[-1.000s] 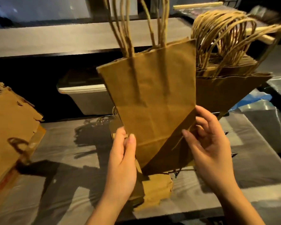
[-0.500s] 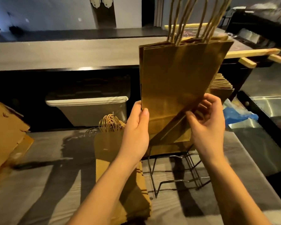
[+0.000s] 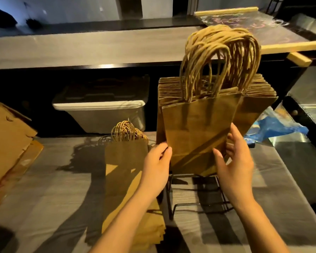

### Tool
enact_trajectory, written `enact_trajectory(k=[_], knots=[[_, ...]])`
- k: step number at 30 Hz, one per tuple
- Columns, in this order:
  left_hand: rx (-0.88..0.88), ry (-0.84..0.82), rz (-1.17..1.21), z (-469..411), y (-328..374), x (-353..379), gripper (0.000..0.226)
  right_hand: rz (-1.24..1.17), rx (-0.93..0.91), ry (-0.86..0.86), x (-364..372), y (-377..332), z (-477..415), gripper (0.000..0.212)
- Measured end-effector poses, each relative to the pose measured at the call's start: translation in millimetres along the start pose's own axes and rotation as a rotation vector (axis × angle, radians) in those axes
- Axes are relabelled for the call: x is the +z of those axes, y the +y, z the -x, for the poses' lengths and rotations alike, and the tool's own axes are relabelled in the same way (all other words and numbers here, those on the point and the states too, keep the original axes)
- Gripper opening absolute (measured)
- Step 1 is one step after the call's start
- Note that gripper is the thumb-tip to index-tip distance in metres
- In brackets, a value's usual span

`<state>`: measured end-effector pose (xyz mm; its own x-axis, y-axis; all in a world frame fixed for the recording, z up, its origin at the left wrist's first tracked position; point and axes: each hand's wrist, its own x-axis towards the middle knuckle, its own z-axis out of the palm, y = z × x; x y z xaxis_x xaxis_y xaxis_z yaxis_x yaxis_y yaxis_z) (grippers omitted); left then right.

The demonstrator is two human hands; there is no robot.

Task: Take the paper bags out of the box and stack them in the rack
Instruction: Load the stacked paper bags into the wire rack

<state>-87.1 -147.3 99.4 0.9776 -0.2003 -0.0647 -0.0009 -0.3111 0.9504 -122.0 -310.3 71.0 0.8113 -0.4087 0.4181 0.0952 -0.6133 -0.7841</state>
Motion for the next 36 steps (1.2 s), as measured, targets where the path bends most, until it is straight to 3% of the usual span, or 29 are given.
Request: enact_trajectory(k=[4,11,18,22,27,31,33,36], knots=[[0.023,0.039,-0.107,-4,-17,5,0.019,0.072,0.0,-0.001,-1,3,4,0.086],[0.089,0.042,-0.075,-4,-22,10,0.028,0.105,-0.066,0.123,-1,4,5,0.082],[0.079,0.059,-0.122,-4,-23,8,0.012,0.155,-0.024,-0.012,9,3,13,0.073],[0.08,0.062,-0.027,2,-33,1,0.019,0.144,-0.012,-0.044,15,-8,31,0.071],[0.01,0.093,0.016,19,-57,-25,0.023,0.147,-0.021,-0.196,28,-35,56,0.075],[-0.063,0.252,-0.076,34,-88,-49,0.026,-0.041,0.009,-0.428,40,-63,70,0.069],[-0.16,0.35,-0.114,41,-101,-61,0.025,-0.174,0.068,-0.554,49,-74,74,0.065],[-0.311,0.401,-0.14,52,-115,-77,0.041,-0.219,0.122,-0.684,69,-77,84,0.06]])
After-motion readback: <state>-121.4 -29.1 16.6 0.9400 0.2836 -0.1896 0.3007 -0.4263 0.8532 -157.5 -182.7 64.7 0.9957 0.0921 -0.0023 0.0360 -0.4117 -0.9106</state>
